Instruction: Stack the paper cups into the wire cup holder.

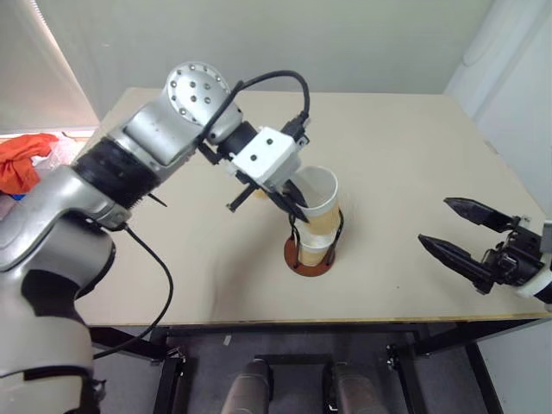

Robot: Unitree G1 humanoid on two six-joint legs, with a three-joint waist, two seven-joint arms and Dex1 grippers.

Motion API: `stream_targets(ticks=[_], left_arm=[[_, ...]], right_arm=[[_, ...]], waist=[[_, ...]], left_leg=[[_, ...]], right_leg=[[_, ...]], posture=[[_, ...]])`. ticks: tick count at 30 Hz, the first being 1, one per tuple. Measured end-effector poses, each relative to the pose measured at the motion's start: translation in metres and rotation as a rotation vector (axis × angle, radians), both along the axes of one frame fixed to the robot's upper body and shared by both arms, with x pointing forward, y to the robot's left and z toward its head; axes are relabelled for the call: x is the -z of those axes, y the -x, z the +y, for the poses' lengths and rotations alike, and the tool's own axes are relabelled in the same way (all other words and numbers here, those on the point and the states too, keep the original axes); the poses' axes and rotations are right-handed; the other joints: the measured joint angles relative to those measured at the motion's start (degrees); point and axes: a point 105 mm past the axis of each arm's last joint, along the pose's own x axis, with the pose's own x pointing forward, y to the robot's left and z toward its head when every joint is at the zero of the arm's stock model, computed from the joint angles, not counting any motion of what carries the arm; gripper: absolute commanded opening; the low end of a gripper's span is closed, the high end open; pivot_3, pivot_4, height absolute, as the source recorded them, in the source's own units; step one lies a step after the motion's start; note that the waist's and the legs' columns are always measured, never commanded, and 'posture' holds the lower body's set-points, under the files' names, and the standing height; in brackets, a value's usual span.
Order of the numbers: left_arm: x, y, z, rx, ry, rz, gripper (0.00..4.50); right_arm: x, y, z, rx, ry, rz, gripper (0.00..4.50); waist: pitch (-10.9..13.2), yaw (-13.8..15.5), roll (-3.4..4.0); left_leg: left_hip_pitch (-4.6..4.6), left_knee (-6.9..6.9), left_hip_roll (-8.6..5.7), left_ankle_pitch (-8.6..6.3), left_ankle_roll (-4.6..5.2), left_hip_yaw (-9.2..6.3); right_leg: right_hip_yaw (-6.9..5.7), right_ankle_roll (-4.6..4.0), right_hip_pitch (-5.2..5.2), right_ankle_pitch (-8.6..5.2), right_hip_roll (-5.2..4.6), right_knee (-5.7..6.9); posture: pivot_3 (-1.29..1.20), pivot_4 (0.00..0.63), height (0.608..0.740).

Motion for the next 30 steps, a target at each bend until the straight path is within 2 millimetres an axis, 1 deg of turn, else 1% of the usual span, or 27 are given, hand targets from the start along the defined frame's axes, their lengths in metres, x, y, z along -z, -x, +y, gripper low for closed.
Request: stream_targets(ticks=[3,6,8,11,16,19,24,27,29,30], left_arm=[[0.004,-0.004,-0.010,0.036,-0.019,-0.030,0.03],[0.007,-0.007,-0.010,0.046,-0.033,-0.039,0.03],[0.009,-0.006,-0.009,0.054,-0.033,-0.031,0.03],[0.012,-0.005,-0.008,0.064,-0.035,-0.017,0.03],[0.010,-0.002,-0.011,0.071,-0.021,0.008,0.03],[0.009,-0.002,-0.012,0.074,-0.019,0.010,0.65],[0.013,-0.003,-0.014,0.076,-0.047,-0.007,2.34],[0.010,-0.010,-0.023,0.067,-0.013,-0.026,2.34],[0.002,-0.021,-0.030,0.019,0.042,-0.043,2.34],[-0.003,-0.029,-0.030,-0.024,0.064,-0.055,2.34]], right_arm=[[0.005,0.004,0.001,0.025,0.002,0.016,4.50],[0.011,0.008,0.000,0.054,0.008,0.038,4.50],[0.012,0.009,-0.003,0.079,0.009,0.042,4.50],[0.014,0.009,-0.008,0.117,0.013,0.043,4.50],[0.014,0.010,-0.011,0.140,0.014,0.041,4.50],[0.013,0.009,-0.011,0.151,0.016,0.034,4.50],[0.014,0.009,-0.008,0.131,0.026,0.043,4.50],[0.015,0.009,-0.004,0.097,0.042,0.058,4.50],[0.015,0.009,0.000,0.063,0.056,0.066,4.50],[0.015,0.009,0.004,0.035,0.058,0.073,4.50]], waist=[[0.0,0.5,0.01],[0.0,0.8,0.04],[0.0,1.0,0.03],[0.0,1.1,0.04],[0.0,1.4,0.04],[0.0,1.5,0.04],[0.0,1.6,0.03],[0.0,1.7,0.03],[0.0,1.8,0.04],[0.0,1.8,0.04]], left_leg=[[-0.26,0.34,-0.03,-0.24,0.06,-0.16],[-0.49,0.65,-0.05,-0.46,-0.09,-0.15],[-0.60,0.74,-0.08,-0.50,-0.25,-0.13],[-0.67,0.76,-0.11,-0.69,-0.24,-0.11],[-0.75,0.76,-0.10,-0.86,-0.19,-0.07],[-0.74,0.76,-0.10,-0.90,-0.14,-0.04],[-0.72,0.80,-0.10,-0.91,-0.12,0.00],[-0.74,0.91,-0.10,-0.89,-0.10,0.00],[-0.72,1.03,-0.10,-0.89,-0.08,0.03],[-0.71,1.04,-0.09,-0.89,-0.07,0.10]], right_leg=[[-0.03,0.28,-0.02,-0.17,0.02,0.02],[-0.03,0.51,-0.05,-0.31,0.02,-0.01],[-0.03,0.97,-0.08,-0.08,0.00,-0.07],[-0.04,1.07,-0.08,-0.02,-0.04,-0.24],[-0.06,1.14,-0.07,0.01,-0.05,-0.47],[-0.06,1.18,-0.04,0.03,-0.07,-0.55],[-0.06,1.20,-0.02,0.04,-0.08,-0.57],[-0.06,1.24,0.02,0.07,-0.09,-0.58],[-0.03,1.26,0.07,0.08,-0.09,-0.59],[-0.01,1.26,0.08,0.08,-0.09,-0.60]], posture=[[0.00,0.150,0.740],[0.00,0.150,0.740],[0.00,0.150,0.740],[0.00,0.150,0.740],[0.00,0.150,0.740],[0.00,0.150,0.740],[0.00,0.150,0.740],[0.00,0.150,0.740],[0.00,0.150,0.740],[0.00,0.150,0.740]])
